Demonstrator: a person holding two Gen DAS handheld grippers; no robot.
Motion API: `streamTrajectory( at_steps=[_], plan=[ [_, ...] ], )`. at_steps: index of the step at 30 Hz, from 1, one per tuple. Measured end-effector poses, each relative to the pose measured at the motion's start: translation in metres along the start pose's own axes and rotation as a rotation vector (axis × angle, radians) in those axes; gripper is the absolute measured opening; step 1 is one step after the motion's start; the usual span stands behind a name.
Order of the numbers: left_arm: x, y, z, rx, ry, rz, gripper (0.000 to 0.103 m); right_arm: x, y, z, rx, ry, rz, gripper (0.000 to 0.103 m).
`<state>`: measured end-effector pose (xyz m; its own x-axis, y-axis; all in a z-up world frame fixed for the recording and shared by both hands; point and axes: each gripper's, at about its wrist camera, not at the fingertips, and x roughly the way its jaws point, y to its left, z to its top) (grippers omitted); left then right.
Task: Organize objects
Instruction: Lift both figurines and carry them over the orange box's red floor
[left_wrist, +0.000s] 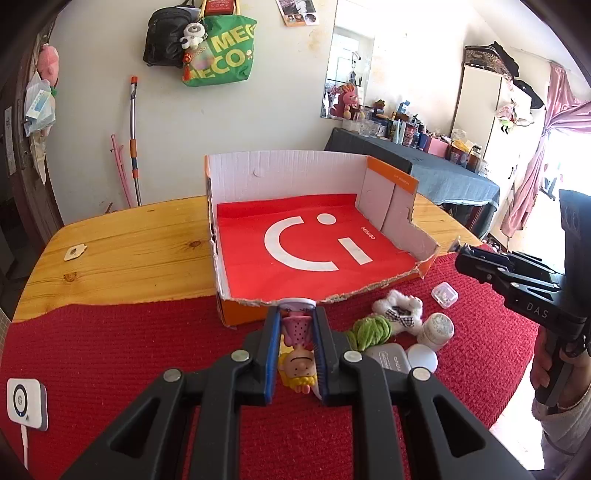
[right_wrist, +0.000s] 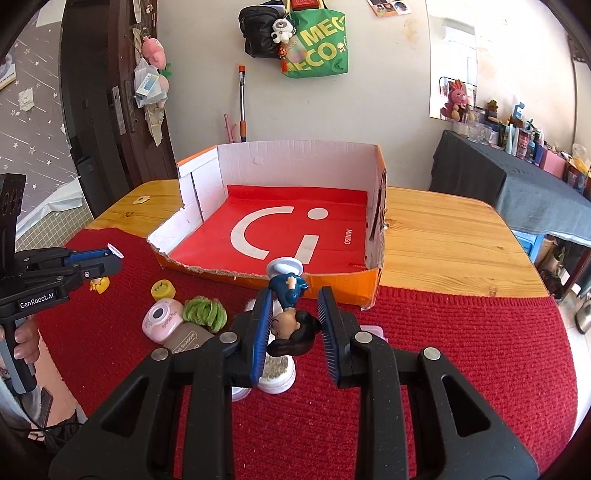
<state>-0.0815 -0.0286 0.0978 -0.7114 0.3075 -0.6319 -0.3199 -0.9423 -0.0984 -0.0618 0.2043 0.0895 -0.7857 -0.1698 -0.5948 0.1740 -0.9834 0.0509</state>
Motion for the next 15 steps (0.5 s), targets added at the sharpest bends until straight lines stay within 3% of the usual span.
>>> streamTrajectory(
  at_steps=[7, 15],
  plan=[
    [0.025, 0.005, 0.029, 0.026, 0.041, 0.003, 0.017, 0.035, -0.009, 0.029, -0.04, 0.051, -0.001, 0.024],
    [0.075, 0.007, 0.047, 0.09, 0.168, -0.014, 0.017, 0.087, -0.019, 0.05, -0.104, 0.184, 0.013, 0.024]
  ],
)
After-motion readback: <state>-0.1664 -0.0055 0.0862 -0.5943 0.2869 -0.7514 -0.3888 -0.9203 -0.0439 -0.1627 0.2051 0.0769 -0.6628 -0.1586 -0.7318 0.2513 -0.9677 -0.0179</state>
